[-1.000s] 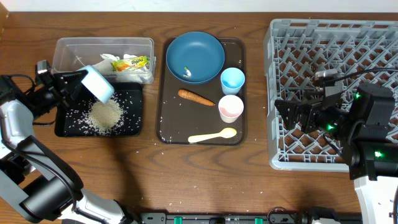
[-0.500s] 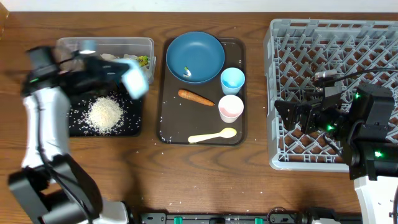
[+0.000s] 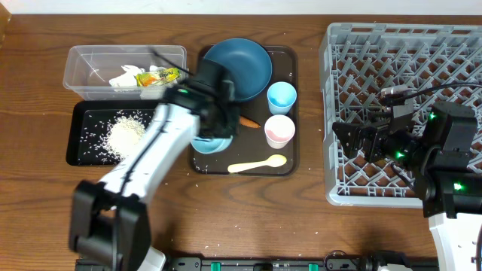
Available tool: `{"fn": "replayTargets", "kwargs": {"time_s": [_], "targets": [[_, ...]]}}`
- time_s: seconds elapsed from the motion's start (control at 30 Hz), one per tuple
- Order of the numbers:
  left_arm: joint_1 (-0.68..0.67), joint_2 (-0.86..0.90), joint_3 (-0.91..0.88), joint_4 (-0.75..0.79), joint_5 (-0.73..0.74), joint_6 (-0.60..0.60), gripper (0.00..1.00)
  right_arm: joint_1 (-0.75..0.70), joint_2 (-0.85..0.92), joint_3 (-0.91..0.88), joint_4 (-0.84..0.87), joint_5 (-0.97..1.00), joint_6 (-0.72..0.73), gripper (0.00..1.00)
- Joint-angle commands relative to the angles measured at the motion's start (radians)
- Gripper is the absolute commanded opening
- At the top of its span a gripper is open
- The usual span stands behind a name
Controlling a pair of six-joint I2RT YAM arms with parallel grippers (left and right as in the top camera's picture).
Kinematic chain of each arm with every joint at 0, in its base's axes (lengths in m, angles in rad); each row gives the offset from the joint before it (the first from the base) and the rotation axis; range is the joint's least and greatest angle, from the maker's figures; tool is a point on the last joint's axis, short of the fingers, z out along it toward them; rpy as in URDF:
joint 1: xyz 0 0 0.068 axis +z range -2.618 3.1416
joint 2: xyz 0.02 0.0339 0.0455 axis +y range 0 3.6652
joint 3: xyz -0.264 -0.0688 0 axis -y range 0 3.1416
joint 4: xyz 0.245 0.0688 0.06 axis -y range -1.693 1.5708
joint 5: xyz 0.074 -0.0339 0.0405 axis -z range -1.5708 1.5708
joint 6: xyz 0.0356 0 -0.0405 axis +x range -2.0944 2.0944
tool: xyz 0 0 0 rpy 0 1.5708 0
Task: Sort waste into correct bins and load items into the dishwasher rack
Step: 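Carry the empty bowl back and set it on the brown tray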
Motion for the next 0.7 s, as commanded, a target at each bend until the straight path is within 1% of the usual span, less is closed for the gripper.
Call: {"fn": "replayTargets", "kwargs": {"time_s": [0.0,0.1,0.27,0.33,0.37,0.43,0.53,0.67], "targets": [[-0.053,0.049,-0.01,0.011,-0.195,0.021,0.06,-0.002,0.001,0.019,-0.002,-0.008,0.006,0.99],[-0.082,0.089,-0.01,0.03,-0.232,0.02,0.06,-0.002,0.001,0.019,-0.006,-0.008,0.007,0.99],[-0.092,0.148,-0.01,0.053,-0.23,0.016,0.08,-0.002,0.001,0.019,-0.013,-0.008,0.006,0.99],[-0.092,0.158,-0.01,0.055,-0.226,0.011,0.15,-0.002,0.001,0.019,-0.014,-0.006,0.006,0.99],[-0.092,0.158,-0.01,0.055,-0.223,0.012,0.17,-0.002,0.001,0.019,-0.014,-0.004,0.006,0.99],[-0.092,0.156,-0.008,0.057,-0.222,0.008,0.33,-0.002,0.001,0.019,-0.014,-0.003,0.006,0.99],[-0.091,0.145,0.013,0.053,-0.22,0.008,0.48,-0.002,0.001,0.019,-0.013,-0.003,0.006,0.99],[-0.091,0.098,0.055,0.053,-0.179,0.009,0.55,-0.002,0.001,0.019,-0.013,-0.003,0.006,0.99]]}}
